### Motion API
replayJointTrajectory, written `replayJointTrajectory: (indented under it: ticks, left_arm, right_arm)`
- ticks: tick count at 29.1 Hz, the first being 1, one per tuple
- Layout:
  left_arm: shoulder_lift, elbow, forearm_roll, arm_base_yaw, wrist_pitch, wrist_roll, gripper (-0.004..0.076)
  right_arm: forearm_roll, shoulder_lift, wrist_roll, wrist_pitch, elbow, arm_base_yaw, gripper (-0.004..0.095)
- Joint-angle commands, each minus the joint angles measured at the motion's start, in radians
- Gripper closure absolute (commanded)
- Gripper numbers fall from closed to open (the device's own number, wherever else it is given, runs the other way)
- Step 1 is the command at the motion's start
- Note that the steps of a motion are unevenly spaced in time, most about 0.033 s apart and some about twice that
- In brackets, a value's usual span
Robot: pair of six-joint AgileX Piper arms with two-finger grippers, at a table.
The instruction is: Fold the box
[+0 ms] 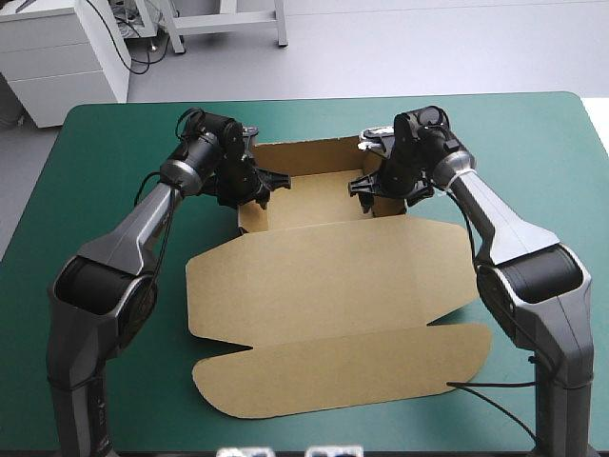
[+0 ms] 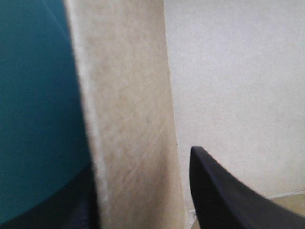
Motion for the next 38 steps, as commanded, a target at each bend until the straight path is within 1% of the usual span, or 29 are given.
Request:
replayJointTrajectory:
  ticks: [1, 5, 9, 15, 18, 22, 24, 26, 29, 30, 31, 33, 35, 36, 38]
  left_arm:
    - [-0.064, -0.033, -0.005, -0.006, 0.026, 0.000, 0.0374]
    - [-0.064, -0.033, 0.006, -0.006, 0.041, 0.000, 0.0374]
    - [-0.064, -0.042, 0.074, -0.006, 0.051, 0.000, 0.0374]
    - [-0.064, -0.137, 0.084, -0.006, 0.051, 0.018, 0.0374]
    - [-0.064, -0.205, 0.109, -0.006, 0.051, 0.068, 0.0374]
    - [-0.071, -0.289, 0.115, -0.006, 0.051, 0.068, 0.0374]
    - [-0.086, -0.321, 0.114, -0.006, 0.051, 0.075, 0.0374]
    - [-0.109, -0.346, 0.106, -0.006, 0.051, 0.122, 0.0376]
    - [-0.167, -0.362, 0.110, -0.006, 0.051, 0.149, 0.0381]
    - [-0.186, -0.362, 0.110, -0.006, 0.051, 0.149, 0.0400]
    - [-0.211, -0.362, 0.110, -0.006, 0.051, 0.152, 0.0435]
    - [-0.256, -0.362, 0.101, -0.006, 0.052, 0.152, 0.0538]
    - [-0.302, -0.362, 0.083, -0.006, 0.052, 0.152, 0.0692]
    - [-0.340, -0.362, 0.044, -0.006, 0.052, 0.159, 0.0727]
    - [-0.373, -0.362, 0.017, -0.006, 0.052, 0.181, 0.0729]
  right_arm:
    - [0.003, -0.057, -0.007, 0.010, -0.026, -0.006, 0.0112]
    - [0.003, -0.057, -0.007, 0.010, -0.026, -0.006, 0.0112]
    - [-0.001, -0.057, -0.007, 0.008, -0.027, -0.006, 0.0112]
    - [-0.011, -0.057, 0.007, -0.013, -0.045, -0.006, 0.0112]
    - [-0.019, -0.057, 0.007, -0.012, -0.102, -0.006, 0.0112]
    - [-0.059, -0.057, 0.022, 0.009, -0.201, -0.006, 0.0112]
    - [-0.053, -0.057, 0.029, 0.009, -0.240, -0.006, 0.0112]
    - [-0.044, -0.058, 0.031, 0.009, -0.271, -0.006, 0.0112]
    - [-0.039, -0.068, 0.031, 0.009, -0.282, -0.006, 0.0112]
    - [-0.041, -0.076, 0.031, 0.009, -0.282, -0.006, 0.0112]
    - [-0.051, -0.085, 0.031, 0.009, -0.282, -0.006, 0.0112]
    - [-0.059, -0.100, 0.031, 0.009, -0.282, -0.006, 0.0112]
    - [-0.059, -0.122, 0.031, 0.009, -0.282, -0.006, 0.0112]
    - [-0.059, -0.140, 0.031, 0.009, -0.282, -0.006, 0.0112]
    - [-0.070, -0.158, 0.031, 0.009, -0.282, -0.006, 0.0112]
